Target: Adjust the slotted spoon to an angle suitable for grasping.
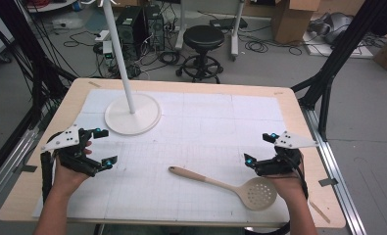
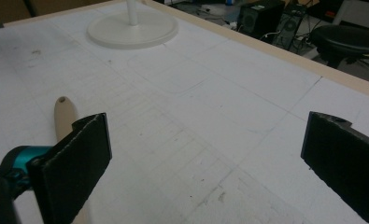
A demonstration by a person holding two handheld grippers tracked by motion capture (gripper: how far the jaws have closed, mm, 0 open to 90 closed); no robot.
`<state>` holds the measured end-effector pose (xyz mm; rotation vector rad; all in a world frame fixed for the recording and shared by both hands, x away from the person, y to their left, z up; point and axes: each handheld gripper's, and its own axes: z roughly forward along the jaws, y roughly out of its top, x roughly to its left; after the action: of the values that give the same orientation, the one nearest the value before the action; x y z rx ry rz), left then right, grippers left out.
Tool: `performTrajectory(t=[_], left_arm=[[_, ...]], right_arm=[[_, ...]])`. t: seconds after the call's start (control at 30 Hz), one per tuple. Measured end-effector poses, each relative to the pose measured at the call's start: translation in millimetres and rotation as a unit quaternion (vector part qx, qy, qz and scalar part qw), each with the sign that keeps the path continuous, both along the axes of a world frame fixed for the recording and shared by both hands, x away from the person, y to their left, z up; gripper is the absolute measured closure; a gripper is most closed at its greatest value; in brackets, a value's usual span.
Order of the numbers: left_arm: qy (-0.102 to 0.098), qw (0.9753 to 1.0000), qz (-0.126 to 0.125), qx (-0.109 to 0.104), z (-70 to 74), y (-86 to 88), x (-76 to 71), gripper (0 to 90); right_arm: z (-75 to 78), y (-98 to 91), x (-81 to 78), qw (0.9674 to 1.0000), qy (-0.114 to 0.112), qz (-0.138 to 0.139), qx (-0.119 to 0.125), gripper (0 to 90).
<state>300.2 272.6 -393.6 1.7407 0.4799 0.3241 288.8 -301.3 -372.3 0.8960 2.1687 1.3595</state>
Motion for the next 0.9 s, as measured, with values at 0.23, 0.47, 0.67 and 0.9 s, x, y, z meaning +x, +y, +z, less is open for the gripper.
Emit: performTrajectory(t=[0.23,0.47,0.67,0.9], left_arm=[[0.001,1.0000,-0.002,0.005,-0.1,-1.6,-0.2,1.8],[0.002,0.9999,-0.003,0.014,-0.8,-2.4,-0.8,1.8],[-0.001,0.9999,-0.003,0.011,1.1,-0.9,-2.7,1.8],[-0.002,1.0000,0.001,0.010,1.3,0.3,-2.5,1.8]], right_arm=[[-0.9,2.0,-0.9,1.0000,-0.001,0.006,-0.007,0.5],[4.3,5.9,-2.6,0.9999,-0.011,0.007,-0.006,0.5],[6.1,9.9,-3.3,0.9998,-0.012,0.015,-0.005,0.5],[10.9,20.3,-3.1,0.9992,-0.015,0.035,-0.013,0.5]])
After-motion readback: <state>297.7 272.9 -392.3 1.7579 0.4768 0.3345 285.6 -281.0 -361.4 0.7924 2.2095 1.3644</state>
